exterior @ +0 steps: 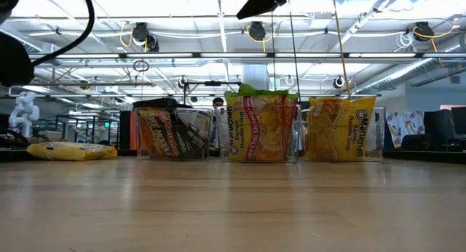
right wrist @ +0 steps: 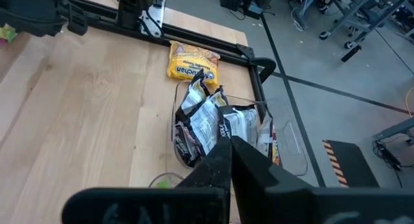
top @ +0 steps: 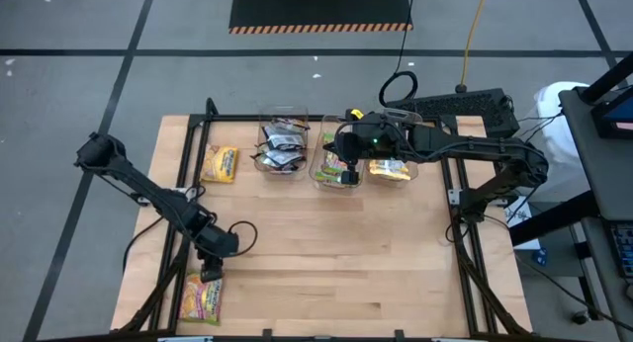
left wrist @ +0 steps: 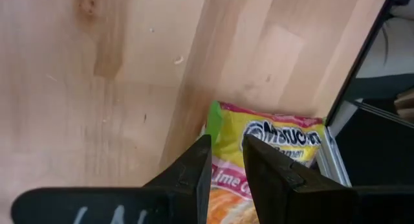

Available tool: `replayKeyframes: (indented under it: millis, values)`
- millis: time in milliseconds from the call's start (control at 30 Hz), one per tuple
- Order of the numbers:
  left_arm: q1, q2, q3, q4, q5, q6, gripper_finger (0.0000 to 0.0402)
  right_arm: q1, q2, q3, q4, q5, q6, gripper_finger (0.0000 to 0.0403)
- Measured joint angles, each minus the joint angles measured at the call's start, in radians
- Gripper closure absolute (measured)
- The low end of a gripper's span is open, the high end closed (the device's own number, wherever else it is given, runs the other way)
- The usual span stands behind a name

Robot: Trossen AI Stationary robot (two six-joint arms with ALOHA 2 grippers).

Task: Sort Maruchan noodles
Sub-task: Put the green noodle pack into the middle transparent bin

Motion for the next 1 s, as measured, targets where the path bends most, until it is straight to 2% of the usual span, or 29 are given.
replayKeyframes:
  millis: [367, 833, 1000]
  values:
    - [-0.029, 0.023, -0.018, 0.033, -0.034, -0.002, 0.0308, 0.0, 0.0, 0.0, -0.015, 0.0, 0.0, 0.0403]
    - [-0.051, 0.168, -0.019, 0.123, -0.022, -0.016, 0.0308, 0.0, 0.0, 0.0, -0.022, 0.0, 0.0, 0.0403]
    - [-0.049, 0.194, -0.016, 0.118, -0.019, -0.051, 0.0338, 0.0, 0.0, 0.0, -0.022, 0.0, 0.0, 0.0403]
